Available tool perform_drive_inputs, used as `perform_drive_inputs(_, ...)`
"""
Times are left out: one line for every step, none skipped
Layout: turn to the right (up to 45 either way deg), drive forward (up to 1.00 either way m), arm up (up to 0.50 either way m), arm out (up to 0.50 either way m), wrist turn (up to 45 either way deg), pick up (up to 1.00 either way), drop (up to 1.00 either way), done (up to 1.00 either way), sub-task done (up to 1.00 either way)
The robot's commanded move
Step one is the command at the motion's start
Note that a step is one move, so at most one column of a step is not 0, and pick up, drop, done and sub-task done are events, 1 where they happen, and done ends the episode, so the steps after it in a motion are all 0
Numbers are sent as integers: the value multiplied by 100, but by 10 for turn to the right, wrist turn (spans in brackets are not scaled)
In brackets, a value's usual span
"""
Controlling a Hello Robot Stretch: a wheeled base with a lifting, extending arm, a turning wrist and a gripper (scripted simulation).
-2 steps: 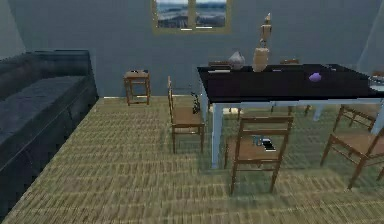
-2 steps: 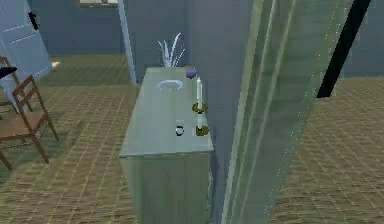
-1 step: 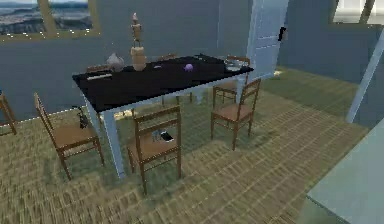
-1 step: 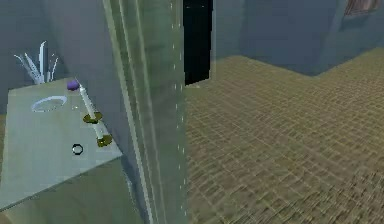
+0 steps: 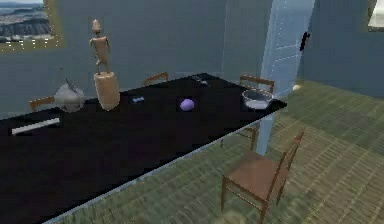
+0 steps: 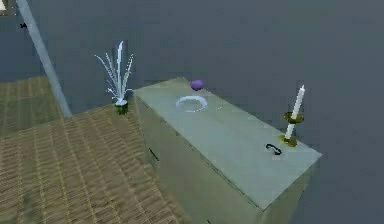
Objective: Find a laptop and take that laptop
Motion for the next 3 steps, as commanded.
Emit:
perform_drive_inputs(450,0,0,0,0,0,0,0,0)
perform_drive_inputs(60,0,0,0,0,0,0,0,0)
perform_drive_inputs(0,100,0,0,0,0,0,0,0)
